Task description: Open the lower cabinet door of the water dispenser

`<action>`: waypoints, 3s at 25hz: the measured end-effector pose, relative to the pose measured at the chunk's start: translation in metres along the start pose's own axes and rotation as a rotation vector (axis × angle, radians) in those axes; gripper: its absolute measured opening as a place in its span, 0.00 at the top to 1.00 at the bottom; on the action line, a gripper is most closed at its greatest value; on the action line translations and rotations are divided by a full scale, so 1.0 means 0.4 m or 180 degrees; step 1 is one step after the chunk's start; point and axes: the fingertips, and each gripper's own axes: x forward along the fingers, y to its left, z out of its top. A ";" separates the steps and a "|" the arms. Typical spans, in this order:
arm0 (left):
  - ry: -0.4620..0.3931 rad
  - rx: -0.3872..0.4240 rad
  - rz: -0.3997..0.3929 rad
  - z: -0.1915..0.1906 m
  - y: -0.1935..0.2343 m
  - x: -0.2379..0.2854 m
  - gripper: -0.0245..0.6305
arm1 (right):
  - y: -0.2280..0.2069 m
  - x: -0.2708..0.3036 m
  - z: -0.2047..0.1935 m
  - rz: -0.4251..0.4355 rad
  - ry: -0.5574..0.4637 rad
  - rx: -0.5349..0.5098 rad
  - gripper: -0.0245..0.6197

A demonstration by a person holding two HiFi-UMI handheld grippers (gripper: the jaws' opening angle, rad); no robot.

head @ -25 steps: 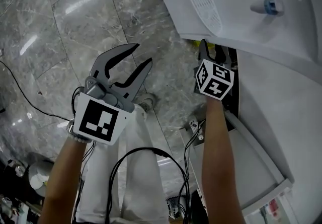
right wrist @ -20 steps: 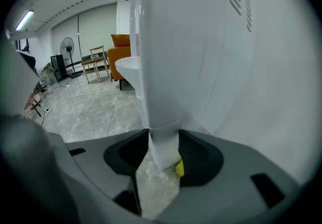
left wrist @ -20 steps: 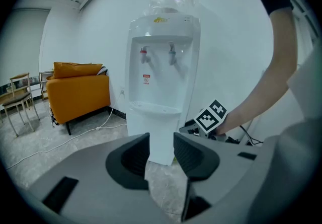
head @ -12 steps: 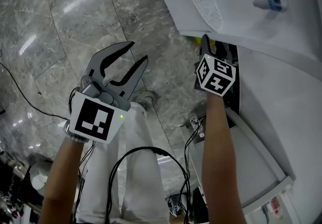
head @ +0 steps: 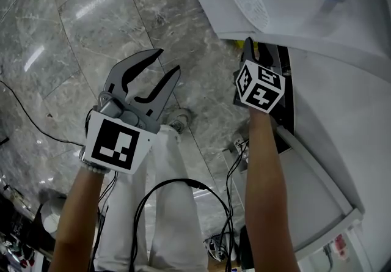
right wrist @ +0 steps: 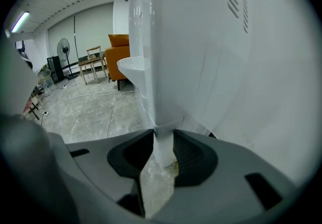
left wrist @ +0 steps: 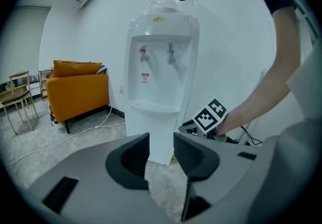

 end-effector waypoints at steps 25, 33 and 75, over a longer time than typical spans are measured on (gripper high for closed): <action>-0.0021 -0.0082 -0.0027 -0.021 0.037 -0.030 0.74 | 0.014 -0.018 0.000 -0.0334 0.0090 0.0206 0.83; -0.0018 -0.0130 -0.0008 -0.029 0.056 -0.031 0.74 | 0.015 -0.022 -0.002 -0.0389 0.0088 0.0227 0.84; 0.0076 -0.0162 -0.0100 -0.006 0.015 0.014 0.72 | 0.270 -0.217 0.002 0.0272 -0.0230 -0.0247 0.95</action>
